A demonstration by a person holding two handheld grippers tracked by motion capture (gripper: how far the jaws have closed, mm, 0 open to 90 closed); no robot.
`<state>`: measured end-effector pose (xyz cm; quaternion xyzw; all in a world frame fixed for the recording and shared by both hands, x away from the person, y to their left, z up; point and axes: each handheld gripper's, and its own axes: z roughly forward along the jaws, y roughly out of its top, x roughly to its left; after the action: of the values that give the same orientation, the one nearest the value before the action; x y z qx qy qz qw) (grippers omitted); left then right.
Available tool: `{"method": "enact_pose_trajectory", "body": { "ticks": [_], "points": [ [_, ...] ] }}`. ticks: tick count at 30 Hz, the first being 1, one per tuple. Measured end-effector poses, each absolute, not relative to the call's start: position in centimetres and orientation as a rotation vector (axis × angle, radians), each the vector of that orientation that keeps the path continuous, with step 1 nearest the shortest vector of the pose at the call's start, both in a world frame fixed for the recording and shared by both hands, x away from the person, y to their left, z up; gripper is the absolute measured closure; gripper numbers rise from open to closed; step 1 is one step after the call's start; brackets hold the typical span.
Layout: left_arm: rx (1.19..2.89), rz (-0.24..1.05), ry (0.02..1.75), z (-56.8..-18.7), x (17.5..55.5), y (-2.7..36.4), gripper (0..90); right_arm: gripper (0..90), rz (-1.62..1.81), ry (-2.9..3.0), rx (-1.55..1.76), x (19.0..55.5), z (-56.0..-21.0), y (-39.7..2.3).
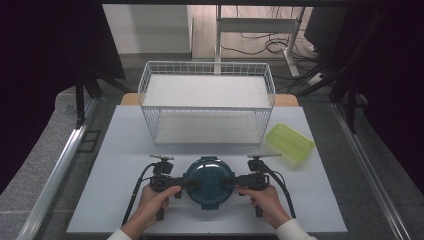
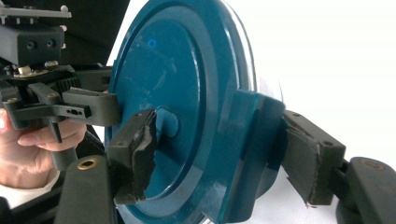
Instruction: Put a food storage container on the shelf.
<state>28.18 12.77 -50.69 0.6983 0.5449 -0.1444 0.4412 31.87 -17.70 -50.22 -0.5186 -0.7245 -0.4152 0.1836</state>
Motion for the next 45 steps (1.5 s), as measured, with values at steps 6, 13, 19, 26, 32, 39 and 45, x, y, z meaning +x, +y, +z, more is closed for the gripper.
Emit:
{"method": "enact_pose_trajectory", "body": {
  "ticks": [6, 13, 19, 26, 32, 39, 45],
  "points": [
    [1.736, -0.329, 1.352, -50.1, 27.4, 12.7, 32.5, 36.2, -1.187, -2.023, -1.49, 31.3, -49.8, -17.9],
    [1.751, -0.305, 1.351, -49.7, 27.1, 12.5, 33.2, 37.3, -1.189, -2.021, -1.506, 30.9, -49.5, -18.0],
    [1.757, -0.277, 1.344, -49.3, 26.9, 12.6, 35.0, 37.3, -1.201, -2.027, -1.491, 30.8, -49.4, -17.9],
    [1.761, -0.26, 1.328, -48.8, 26.8, 12.6, 35.4, 37.3, -1.237, -2.055, -1.471, 30.7, -48.8, -18.0],
    [1.759, -0.255, 1.324, -48.6, 26.8, 12.6, 35.6, 37.4, -1.254, -2.077, -1.461, 30.6, -48.5, -17.9],
    [1.749, -0.251, 1.32, -48.2, 26.9, 12.6, 36.1, 37.4, -1.275, -2.096, -1.452, 30.7, -48.0, -17.9],
    [1.746, -0.239, 1.315, -47.8, 26.7, 12.8, 36.2, 37.3, -1.289, -2.109, -1.438, 30.6, -47.7, -17.8]
  ]
}}
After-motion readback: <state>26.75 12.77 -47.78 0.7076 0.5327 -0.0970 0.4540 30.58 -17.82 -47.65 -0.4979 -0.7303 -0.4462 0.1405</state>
